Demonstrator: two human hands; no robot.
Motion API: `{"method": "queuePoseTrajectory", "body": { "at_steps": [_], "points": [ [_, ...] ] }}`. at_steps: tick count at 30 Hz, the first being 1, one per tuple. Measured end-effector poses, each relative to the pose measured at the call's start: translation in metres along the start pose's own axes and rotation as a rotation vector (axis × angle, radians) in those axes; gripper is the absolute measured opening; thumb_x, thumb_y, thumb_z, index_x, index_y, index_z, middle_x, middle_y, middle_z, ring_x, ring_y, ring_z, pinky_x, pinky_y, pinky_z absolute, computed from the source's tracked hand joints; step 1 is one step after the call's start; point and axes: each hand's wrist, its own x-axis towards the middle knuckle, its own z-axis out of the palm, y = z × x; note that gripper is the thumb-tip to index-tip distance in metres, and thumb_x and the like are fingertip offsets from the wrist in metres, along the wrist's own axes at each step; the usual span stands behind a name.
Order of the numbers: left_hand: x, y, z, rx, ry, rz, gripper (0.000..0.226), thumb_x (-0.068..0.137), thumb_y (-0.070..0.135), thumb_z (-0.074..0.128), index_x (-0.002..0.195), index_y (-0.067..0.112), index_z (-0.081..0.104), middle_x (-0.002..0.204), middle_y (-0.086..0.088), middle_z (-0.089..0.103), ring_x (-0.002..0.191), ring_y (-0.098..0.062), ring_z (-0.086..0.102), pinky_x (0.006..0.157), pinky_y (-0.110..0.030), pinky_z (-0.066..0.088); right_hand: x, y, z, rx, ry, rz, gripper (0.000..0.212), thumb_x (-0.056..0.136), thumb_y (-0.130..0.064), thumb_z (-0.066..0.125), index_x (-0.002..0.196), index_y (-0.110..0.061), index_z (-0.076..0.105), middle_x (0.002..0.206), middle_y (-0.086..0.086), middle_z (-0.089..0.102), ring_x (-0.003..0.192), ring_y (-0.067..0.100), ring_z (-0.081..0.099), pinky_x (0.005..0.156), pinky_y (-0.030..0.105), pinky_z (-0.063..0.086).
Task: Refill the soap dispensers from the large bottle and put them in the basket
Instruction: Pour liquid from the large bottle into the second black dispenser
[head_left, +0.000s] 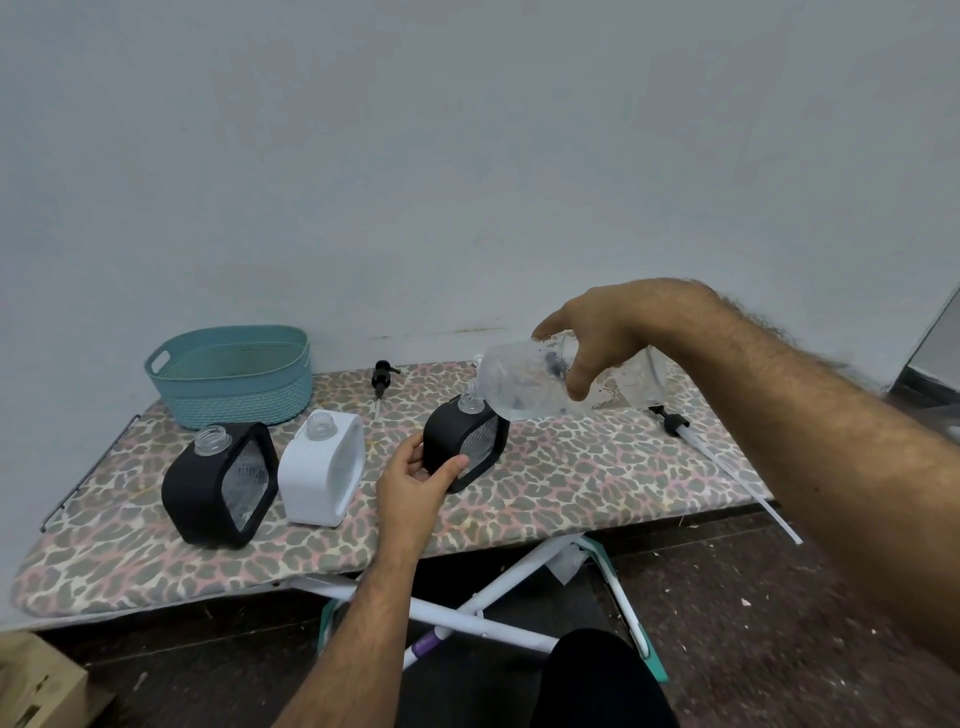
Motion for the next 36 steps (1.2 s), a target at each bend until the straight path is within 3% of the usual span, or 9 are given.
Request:
{"method": "queuePoseTrajectory", "body": {
  "at_steps": [4, 8, 10, 13, 16, 22, 28, 31, 36],
  "points": [
    [0.000, -0.002, 0.000, -0.001, 0.000, -0.007, 0.063, 0.073, 0.028, 0.086, 0.130, 0.019, 0.060, 0.112, 0.006, 0.067, 0.105, -0.009, 0.064, 0.091, -0.032, 0.056, -0.001, 0.001, 0.001, -0.001, -0.004, -0.005, 0.094, 0.067, -0.042, 0.081, 0.147, -0.044, 0.032, 0.142, -0.003, 0.051, 0.115, 0.025, 0.062, 0.099, 0.043, 0.047],
    [0.001, -0.002, 0.000, -0.005, -0.003, -0.009, 0.063, 0.073, 0.028, 0.086, 0.130, 0.020, 0.060, 0.112, 0.005, 0.068, 0.104, -0.009, 0.064, 0.091, -0.033, 0.056, 0.001, 0.008, 0.007, 0.036, 0.008, -0.012, 0.094, 0.065, -0.045, 0.081, 0.146, -0.045, 0.032, 0.133, -0.006, 0.058, 0.112, 0.023, 0.063, 0.098, 0.042, 0.048],
    [0.000, -0.001, 0.000, -0.004, -0.002, -0.010, 0.064, 0.073, 0.028, 0.086, 0.131, 0.019, 0.060, 0.112, 0.004, 0.068, 0.104, -0.009, 0.065, 0.091, -0.033, 0.057, 0.002, 0.014, 0.014, 0.073, 0.006, -0.026, 0.093, 0.066, -0.046, 0.080, 0.145, -0.045, 0.032, 0.114, -0.012, 0.062, 0.109, 0.021, 0.064, 0.097, 0.042, 0.048],
    [0.000, -0.002, 0.000, -0.002, 0.000, -0.017, 0.065, 0.073, 0.028, 0.086, 0.132, 0.018, 0.059, 0.113, 0.003, 0.067, 0.104, -0.010, 0.064, 0.091, -0.034, 0.057, 0.003, 0.027, 0.029, 0.166, 0.010, -0.061, 0.089, 0.070, -0.043, 0.079, 0.145, -0.041, 0.031, 0.088, -0.022, 0.052, 0.100, 0.017, 0.062, 0.093, 0.039, 0.048],
    [-0.001, 0.000, 0.000, -0.002, -0.002, -0.018, 0.064, 0.074, 0.026, 0.085, 0.131, 0.016, 0.059, 0.112, 0.003, 0.067, 0.103, -0.008, 0.064, 0.090, -0.031, 0.056, 0.004, 0.039, 0.050, 0.281, 0.027, -0.086, 0.085, 0.073, -0.040, 0.080, 0.143, -0.039, 0.032, 0.097, -0.015, 0.055, 0.100, 0.018, 0.057, 0.086, 0.036, 0.046],
    [-0.003, 0.003, 0.000, -0.003, 0.002, -0.016, 0.061, 0.075, 0.024, 0.084, 0.130, 0.018, 0.058, 0.108, 0.006, 0.066, 0.101, -0.007, 0.064, 0.082, -0.021, 0.054, 0.014, 0.062, 0.104, 0.620, 0.062, -0.148, 0.077, 0.073, -0.030, 0.082, 0.134, -0.038, 0.037, 0.113, 0.000, 0.063, 0.096, 0.018, 0.065, 0.088, 0.039, 0.053],
    [-0.005, 0.003, 0.001, 0.013, 0.007, -0.016, 0.057, 0.078, 0.029, 0.082, 0.129, 0.022, 0.057, 0.108, 0.011, 0.064, 0.103, -0.006, 0.063, 0.091, -0.035, 0.056, 0.031, 0.072, 0.158, 1.063, 0.357, -0.105, 0.065, 0.074, -0.023, 0.084, 0.124, -0.031, 0.044, 0.113, 0.006, 0.064, 0.099, 0.019, 0.065, 0.089, 0.040, 0.055],
    [-0.007, 0.006, 0.002, 0.022, 0.004, -0.007, 0.056, 0.080, 0.027, 0.080, 0.130, 0.020, 0.055, 0.104, 0.017, 0.060, 0.099, 0.004, 0.058, 0.089, -0.027, 0.054, 0.044, 0.070, 0.179, 1.223, 0.543, 0.016, 0.069, 0.073, -0.027, 0.085, 0.128, -0.028, 0.043, 0.113, 0.002, 0.064, 0.100, 0.020, 0.061, 0.085, 0.035, 0.053],
    [-0.007, 0.006, 0.003, 0.041, -0.014, 0.008, 0.056, 0.082, 0.026, 0.079, 0.131, 0.021, 0.053, 0.107, 0.012, 0.061, 0.097, 0.005, 0.058, 0.081, -0.016, 0.049, 0.068, 0.062, 0.193, 1.367, 0.727, 0.189, 0.078, 0.072, -0.030, 0.086, 0.132, -0.022, 0.037, 0.119, 0.000, 0.060, 0.105, 0.018, 0.058, 0.085, 0.035, 0.049]
  ]
}}
